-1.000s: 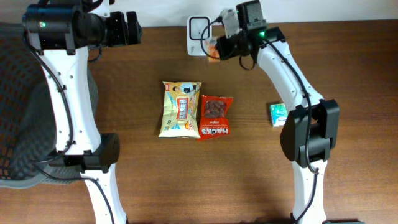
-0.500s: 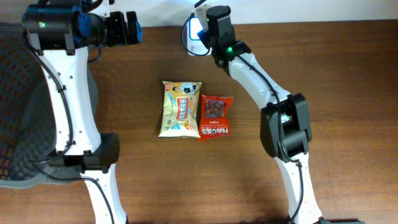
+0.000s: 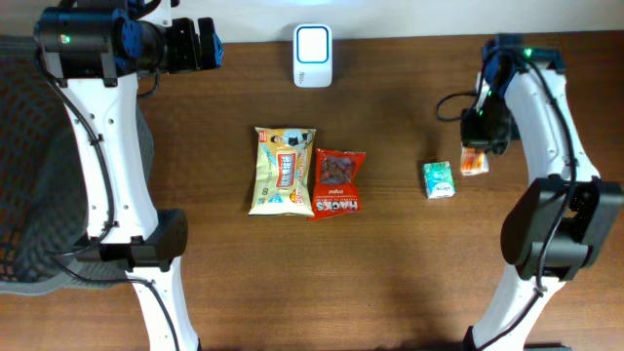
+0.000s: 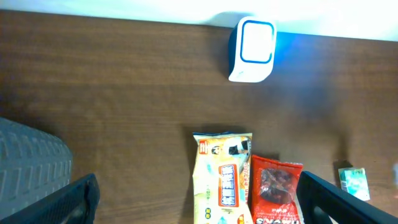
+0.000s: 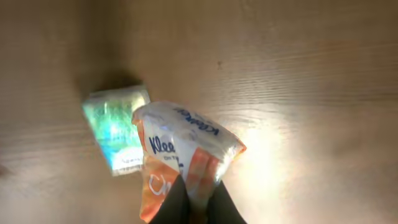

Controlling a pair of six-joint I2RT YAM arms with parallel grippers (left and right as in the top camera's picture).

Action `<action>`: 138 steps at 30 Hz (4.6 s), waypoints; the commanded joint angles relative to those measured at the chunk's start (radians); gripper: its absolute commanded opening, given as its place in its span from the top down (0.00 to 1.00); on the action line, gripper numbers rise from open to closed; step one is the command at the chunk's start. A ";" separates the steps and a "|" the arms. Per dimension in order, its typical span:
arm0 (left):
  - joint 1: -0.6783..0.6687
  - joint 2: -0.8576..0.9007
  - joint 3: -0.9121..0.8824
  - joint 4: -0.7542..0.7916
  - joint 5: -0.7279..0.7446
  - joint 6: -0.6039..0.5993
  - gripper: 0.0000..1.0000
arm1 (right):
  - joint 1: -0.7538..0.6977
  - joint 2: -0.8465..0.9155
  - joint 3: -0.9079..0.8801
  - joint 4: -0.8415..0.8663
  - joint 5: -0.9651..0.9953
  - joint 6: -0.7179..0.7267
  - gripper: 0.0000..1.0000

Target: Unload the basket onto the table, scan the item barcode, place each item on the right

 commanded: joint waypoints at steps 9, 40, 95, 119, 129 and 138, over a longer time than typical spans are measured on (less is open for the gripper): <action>0.002 -0.016 0.012 -0.001 0.007 -0.006 0.01 | -0.002 -0.002 -0.148 0.100 -0.060 0.001 0.00; 0.002 -0.016 0.012 -0.001 0.006 -0.006 0.01 | 0.449 -0.002 -0.257 0.200 -0.053 0.319 0.63; 0.004 -0.016 0.012 -0.001 0.007 -0.006 0.01 | 0.546 -0.017 -0.413 0.383 -0.006 -0.117 0.01; 0.003 -0.016 0.012 -0.001 0.007 -0.006 0.01 | 0.330 -0.018 -0.283 -0.195 -1.430 -0.695 0.96; 0.004 -0.016 0.012 -0.001 0.007 -0.006 0.01 | 0.558 -0.021 -0.289 -0.346 -1.228 -0.861 0.96; 0.004 -0.016 0.012 -0.001 0.007 -0.006 0.01 | 0.556 -0.021 -0.289 -0.346 -1.228 -0.865 0.96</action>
